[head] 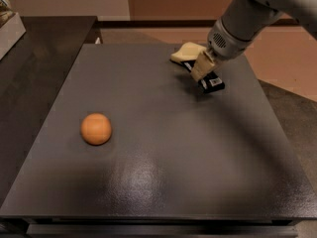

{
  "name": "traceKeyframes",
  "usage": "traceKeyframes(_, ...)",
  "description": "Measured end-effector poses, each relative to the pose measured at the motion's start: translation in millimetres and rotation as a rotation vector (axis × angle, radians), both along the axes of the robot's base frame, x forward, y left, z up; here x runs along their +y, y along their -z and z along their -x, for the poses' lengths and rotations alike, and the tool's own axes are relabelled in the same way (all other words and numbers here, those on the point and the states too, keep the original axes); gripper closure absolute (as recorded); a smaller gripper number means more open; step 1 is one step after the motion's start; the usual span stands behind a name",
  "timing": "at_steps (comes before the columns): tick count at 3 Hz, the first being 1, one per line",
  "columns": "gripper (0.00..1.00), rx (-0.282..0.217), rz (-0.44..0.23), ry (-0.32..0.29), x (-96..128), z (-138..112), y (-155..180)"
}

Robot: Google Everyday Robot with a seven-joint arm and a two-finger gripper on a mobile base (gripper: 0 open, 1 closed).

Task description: Move rxbar chocolate near orange

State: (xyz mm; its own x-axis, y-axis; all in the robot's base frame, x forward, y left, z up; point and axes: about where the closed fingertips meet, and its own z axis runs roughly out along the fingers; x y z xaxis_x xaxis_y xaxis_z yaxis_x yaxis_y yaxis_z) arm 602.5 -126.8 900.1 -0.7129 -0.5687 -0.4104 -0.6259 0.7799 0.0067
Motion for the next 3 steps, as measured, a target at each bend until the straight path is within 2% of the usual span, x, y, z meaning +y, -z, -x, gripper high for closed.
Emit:
traceKeyframes(1, 1.0, -0.006, -0.01, -0.101, 37.8, 7.0, -6.9)
traceKeyframes(2, 1.0, 0.003, -0.001, -0.157, 66.1, 15.4, -6.5)
traceKeyframes(3, 1.0, 0.018, 0.015, -0.173, 84.4, 24.5, -2.7)
